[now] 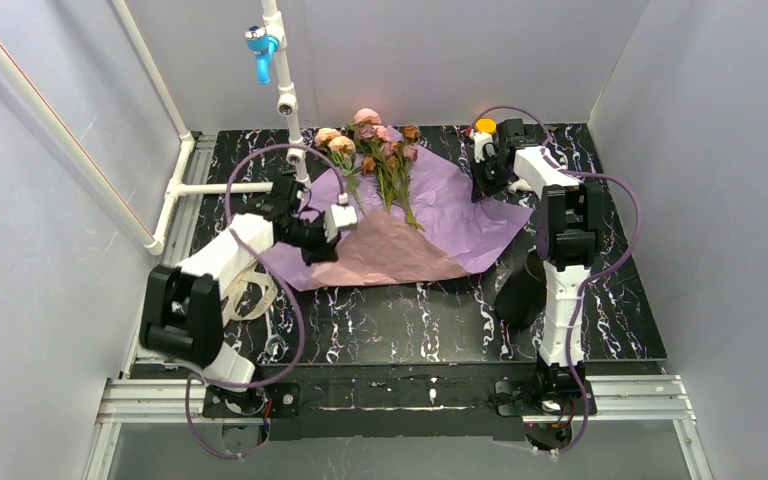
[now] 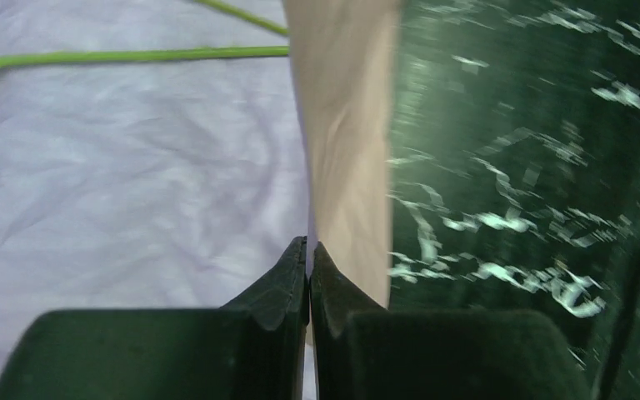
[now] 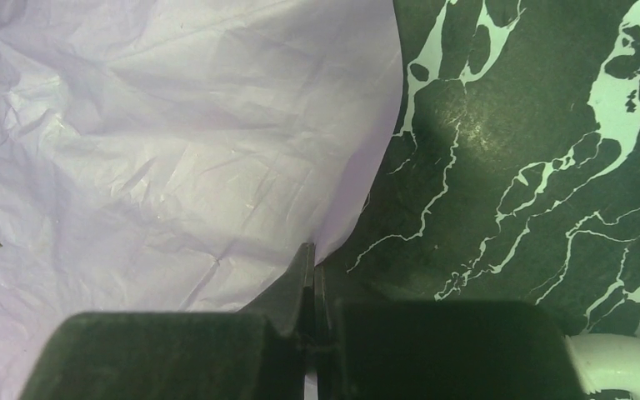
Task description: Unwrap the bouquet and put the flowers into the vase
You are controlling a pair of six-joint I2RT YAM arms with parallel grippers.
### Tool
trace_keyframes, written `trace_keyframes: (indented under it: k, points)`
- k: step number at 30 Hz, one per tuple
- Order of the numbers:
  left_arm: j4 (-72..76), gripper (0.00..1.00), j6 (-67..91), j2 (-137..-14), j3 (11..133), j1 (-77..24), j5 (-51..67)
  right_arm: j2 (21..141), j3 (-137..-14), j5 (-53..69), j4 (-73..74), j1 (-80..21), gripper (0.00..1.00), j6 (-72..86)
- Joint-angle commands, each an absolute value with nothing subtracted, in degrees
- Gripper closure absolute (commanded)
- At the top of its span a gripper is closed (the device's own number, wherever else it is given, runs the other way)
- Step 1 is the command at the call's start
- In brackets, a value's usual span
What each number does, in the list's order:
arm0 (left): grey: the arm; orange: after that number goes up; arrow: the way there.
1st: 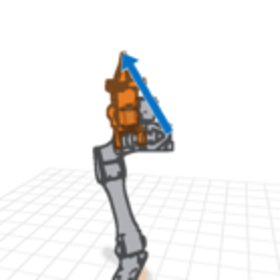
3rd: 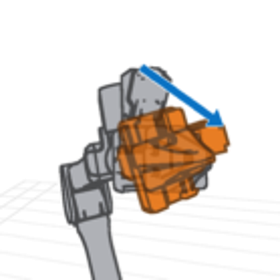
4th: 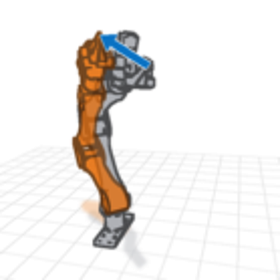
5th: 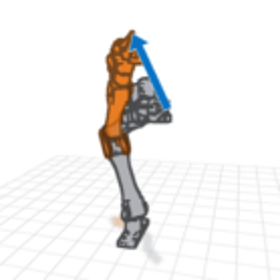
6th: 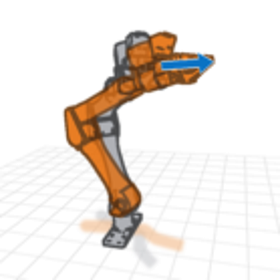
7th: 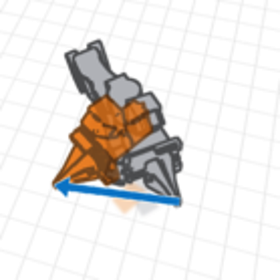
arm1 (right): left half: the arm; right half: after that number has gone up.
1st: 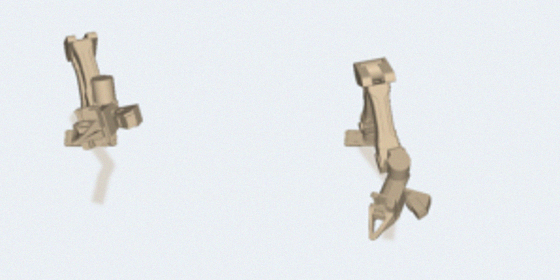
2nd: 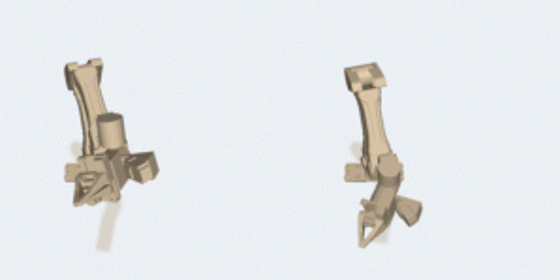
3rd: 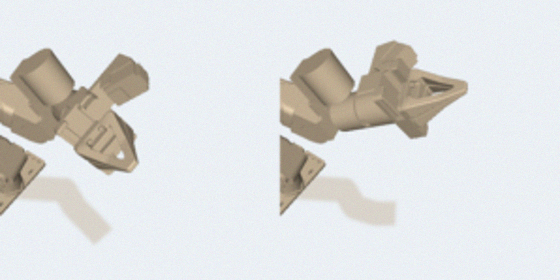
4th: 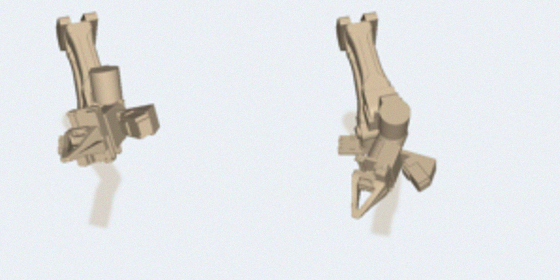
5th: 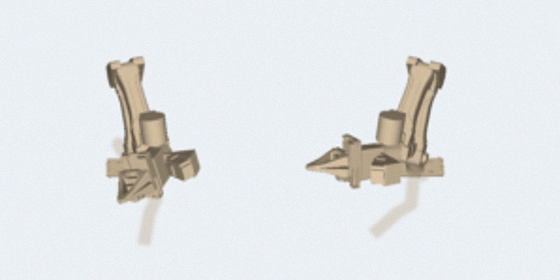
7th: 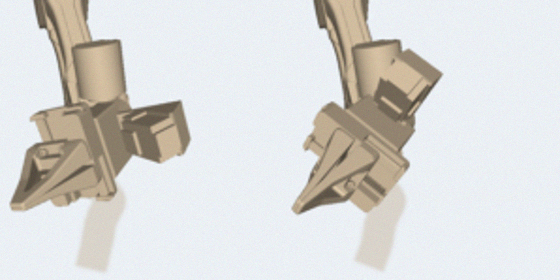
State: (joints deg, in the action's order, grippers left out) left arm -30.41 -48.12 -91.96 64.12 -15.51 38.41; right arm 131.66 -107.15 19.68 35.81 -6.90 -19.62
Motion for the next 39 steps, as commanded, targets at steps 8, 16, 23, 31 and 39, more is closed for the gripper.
trace_keyframes:
  k: [8,16,23,31,39]
  points:
    - [-50.3,0.29,-86.2,-67.7,44.8,-22.4,43.3,130.5,-106.5,21.0,37.1,-6.9,0.55,-21.9]
    - [-58.9,0.27,-76.1,-63.6,55.5,-22.1,46.5,125.1,-109.2,20.1,40.0,-6.1,0.08,-23.4]
    - [-46.9,0.29,-54.2,-71.8,67.8,-24.3,47.3,118.7,-108.9,21.0,47.8,-6.0,0.07,-32.0]
    - [-31.0,0.3,-51.5,-86.9,57.3,-38.2,25.8,116.6,-98.5,14.7,55.9,-3.2,0.53,-40.3]
    - [-23.3,0.27,-18.9,-82.8,61.8,-27.1,27.7,120.9,-115.6,11.8,54.4,-10.4,0.48,-30.1]
